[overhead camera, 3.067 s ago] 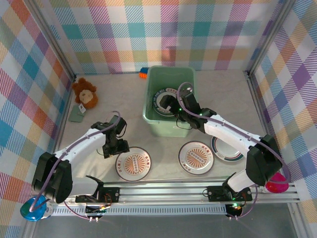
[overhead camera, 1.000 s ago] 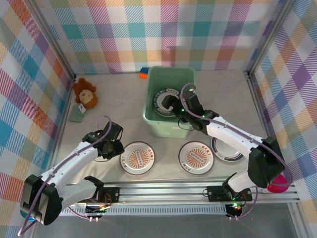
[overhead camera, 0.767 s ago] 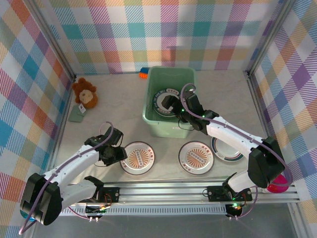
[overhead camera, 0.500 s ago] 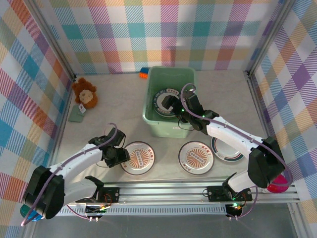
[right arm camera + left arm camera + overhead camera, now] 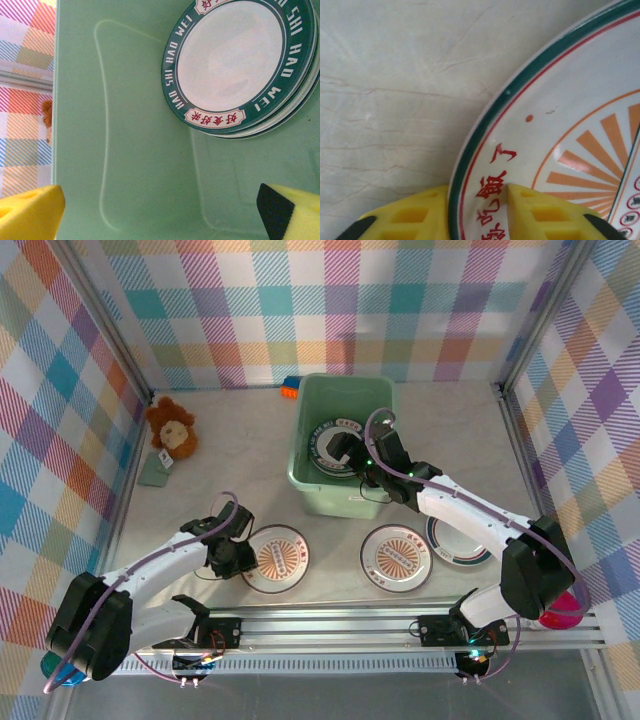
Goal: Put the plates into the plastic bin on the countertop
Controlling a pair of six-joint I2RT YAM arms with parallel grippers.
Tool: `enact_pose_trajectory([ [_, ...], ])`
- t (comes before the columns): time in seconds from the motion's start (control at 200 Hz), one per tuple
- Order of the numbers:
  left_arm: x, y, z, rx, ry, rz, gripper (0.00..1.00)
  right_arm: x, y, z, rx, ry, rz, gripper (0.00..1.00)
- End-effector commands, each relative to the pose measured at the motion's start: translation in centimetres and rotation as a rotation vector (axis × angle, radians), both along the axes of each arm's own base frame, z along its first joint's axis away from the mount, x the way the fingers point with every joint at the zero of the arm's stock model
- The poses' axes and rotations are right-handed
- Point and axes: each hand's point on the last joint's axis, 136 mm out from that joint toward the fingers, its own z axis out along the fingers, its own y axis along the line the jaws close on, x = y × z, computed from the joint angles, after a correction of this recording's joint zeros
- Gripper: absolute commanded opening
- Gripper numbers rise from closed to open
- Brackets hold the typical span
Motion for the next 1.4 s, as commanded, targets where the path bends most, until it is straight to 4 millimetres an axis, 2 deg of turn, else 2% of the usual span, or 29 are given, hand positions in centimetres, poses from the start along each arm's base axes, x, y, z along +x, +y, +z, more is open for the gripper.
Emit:
enact_pose_trajectory([
  [0.0, -0.1, 0.3, -0.7, 0.028, 0.006, 0.009, 0.26, -1.6, -0.7, -3.1, -0.048, 0.113, 0.003, 0.99],
  [0.405, 1.4, 1.9, 3.5, 0.07, -0.145, 0.092, 0.16, -1.7, -0.5, -3.3, -0.041, 0.12, 0.009, 0.99],
  [0.59, 2.0, 1.8, 4.9, 0.058, -0.18, 0.102, 0.07, -1.7, -0.5, -3.2, -0.035, 0.123, 0.008, 0.99],
  [0.73, 2.5, 2.3, 7.1, 0.067, -0.239, 0.116, 0.0, -1.7, -0.5, -2.6, -0.034, 0.111, 0.013, 0.99],
  [1.02, 4.8, 2.6, 13.0, 0.044, -0.402, 0.142, 0.0, -1.7, -0.6, -1.2, -0.043, 0.08, 0.025, 0.99],
  [1.395, 7.5, 4.2, 18.4, -0.02, -0.505, 0.188, 0.0, -1.8, 0.0, -0.3, -0.027, 0.078, 0.054, 0.99],
])
